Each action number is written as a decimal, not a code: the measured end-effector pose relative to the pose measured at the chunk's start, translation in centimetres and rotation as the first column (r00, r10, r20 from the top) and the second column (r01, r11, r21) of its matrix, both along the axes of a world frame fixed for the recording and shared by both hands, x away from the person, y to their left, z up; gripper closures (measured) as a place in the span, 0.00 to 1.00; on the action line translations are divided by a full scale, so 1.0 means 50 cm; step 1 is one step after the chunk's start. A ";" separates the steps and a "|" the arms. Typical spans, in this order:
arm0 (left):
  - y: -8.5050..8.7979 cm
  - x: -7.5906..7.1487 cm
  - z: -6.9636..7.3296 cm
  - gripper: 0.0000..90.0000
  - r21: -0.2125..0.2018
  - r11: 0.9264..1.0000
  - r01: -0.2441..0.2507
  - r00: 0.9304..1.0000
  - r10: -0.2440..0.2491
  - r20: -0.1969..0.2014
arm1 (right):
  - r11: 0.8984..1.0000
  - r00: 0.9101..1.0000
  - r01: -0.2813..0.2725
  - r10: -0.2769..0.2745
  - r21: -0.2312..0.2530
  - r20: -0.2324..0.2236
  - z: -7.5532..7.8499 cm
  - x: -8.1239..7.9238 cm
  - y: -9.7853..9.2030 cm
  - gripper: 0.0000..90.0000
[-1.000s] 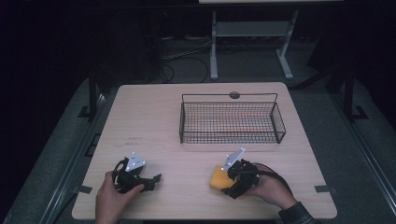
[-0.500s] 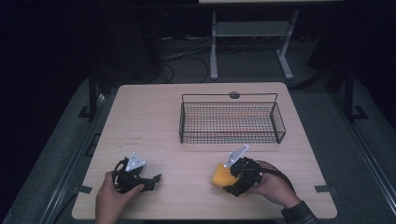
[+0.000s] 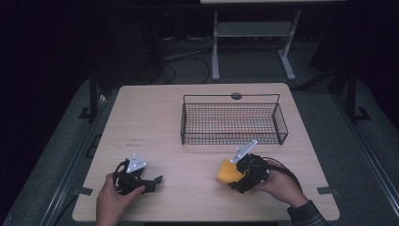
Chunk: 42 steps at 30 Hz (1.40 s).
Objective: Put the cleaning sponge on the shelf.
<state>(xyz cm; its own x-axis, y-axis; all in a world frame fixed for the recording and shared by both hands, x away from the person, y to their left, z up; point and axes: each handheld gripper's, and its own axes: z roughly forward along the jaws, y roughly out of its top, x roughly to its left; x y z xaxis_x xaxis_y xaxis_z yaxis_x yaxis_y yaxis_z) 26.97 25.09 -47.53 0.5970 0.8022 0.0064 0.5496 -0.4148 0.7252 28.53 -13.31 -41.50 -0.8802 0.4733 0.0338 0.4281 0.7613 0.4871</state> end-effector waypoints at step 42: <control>0.000 0.000 0.000 0.14 -0.001 1.000 -0.001 1.000 0.001 0.002 | 0.993 0.994 0.108 -0.109 0.041 0.021 0.092 0.064 -0.052 0.27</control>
